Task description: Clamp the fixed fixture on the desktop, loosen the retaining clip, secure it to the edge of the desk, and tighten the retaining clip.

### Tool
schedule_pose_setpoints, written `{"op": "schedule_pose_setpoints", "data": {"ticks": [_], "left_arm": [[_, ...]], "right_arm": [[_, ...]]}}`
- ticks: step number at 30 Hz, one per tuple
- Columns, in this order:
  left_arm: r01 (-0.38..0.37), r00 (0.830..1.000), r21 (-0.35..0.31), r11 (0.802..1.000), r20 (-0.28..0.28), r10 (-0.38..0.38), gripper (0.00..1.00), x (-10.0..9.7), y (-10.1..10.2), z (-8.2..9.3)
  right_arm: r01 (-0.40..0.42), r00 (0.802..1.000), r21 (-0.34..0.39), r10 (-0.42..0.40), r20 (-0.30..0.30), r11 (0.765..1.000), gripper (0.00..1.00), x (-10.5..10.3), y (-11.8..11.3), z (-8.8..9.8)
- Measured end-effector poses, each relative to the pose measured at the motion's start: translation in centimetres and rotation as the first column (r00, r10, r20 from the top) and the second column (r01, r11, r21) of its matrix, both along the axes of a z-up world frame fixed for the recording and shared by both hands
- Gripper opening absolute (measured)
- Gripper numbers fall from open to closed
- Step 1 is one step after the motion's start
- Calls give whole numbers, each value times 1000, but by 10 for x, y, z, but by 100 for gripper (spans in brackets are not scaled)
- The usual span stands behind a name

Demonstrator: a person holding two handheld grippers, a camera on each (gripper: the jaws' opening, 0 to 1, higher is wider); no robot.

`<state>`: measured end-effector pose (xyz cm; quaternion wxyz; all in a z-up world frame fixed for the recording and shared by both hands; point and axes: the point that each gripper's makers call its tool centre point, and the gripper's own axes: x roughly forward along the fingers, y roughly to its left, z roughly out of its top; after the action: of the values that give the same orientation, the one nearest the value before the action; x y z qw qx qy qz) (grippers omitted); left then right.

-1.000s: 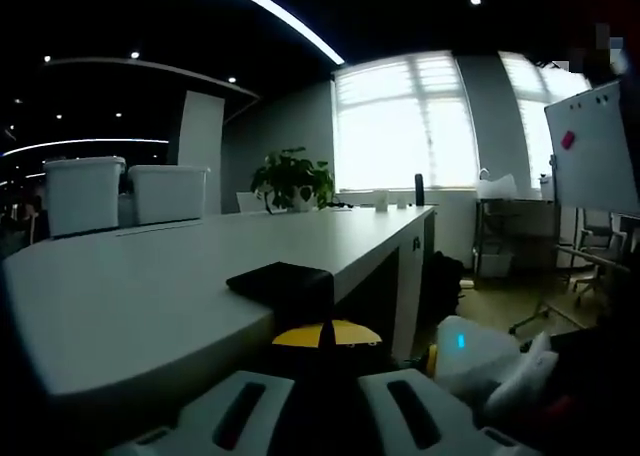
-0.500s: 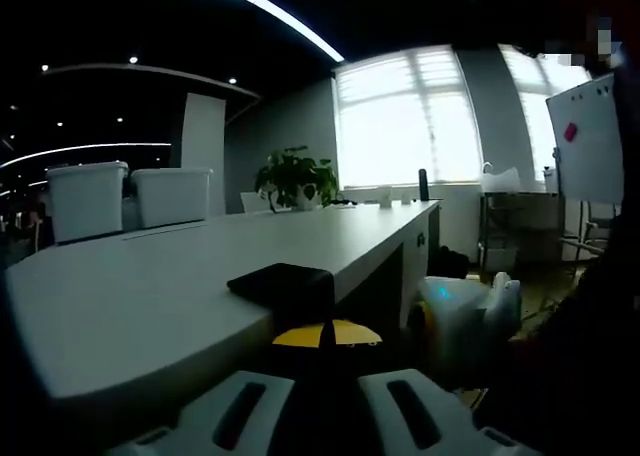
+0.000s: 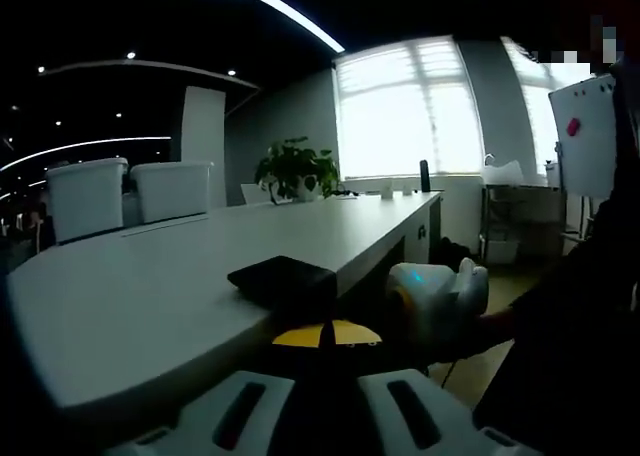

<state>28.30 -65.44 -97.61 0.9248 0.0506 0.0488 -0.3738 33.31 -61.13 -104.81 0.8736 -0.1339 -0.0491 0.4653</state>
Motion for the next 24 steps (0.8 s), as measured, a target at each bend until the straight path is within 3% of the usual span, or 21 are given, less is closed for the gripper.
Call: {"op": "schedule_pose_setpoints", "data": {"ticks": [2, 3, 6, 7, 10, 14, 20, 22, 24], "left_arm": [[0, 1000, 5, 1000, 4, 0, 1, 0, 0, 0], [1, 1000, 3, 1000, 5, -1, 1, 0, 0, 0], [5, 1000, -7, 1000, 5, -5, 1, -1, 0, 0], [7, 1000, -7, 1000, 8, -7, 1, -1, 1, 0], [13, 1000, -27, 1000, 11, -13, 1, -1, 1, -1], [20, 1000, -43, 999, 13, -20, 1, -1, 1, 0], [28, 1000, -51, 998, 10, -28, 1, -1, 2, 0], [29, 1000, -60, 998, 9, -29, 1, 0, 2, 0], [32, 999, -64, 997, 10, -32, 1, 0, 2, 0]], "right_arm": [[55, 998, -4, -55, 29, 998, 38, -1, -4, 0], [72, 997, 13, -72, 27, 997, 49, -3, -5, 1], [213, 977, 61, -212, -35, 975, 78, -5, -16, -6], [257, 965, 61, -253, -66, 965, 82, -6, -19, -10], [376, 923, 97, -363, -128, 922, 79, -11, -25, -14], [479, 876, 134, -463, -136, 867, 79, -11, -20, -4], [533, 844, 148, -513, -154, 833, 74, -8, -19, 1], [548, 835, 151, -526, -159, 823, 63, -5, -21, 0], [550, 834, 144, -533, -140, 823, 45, -3, -20, 1]]}}
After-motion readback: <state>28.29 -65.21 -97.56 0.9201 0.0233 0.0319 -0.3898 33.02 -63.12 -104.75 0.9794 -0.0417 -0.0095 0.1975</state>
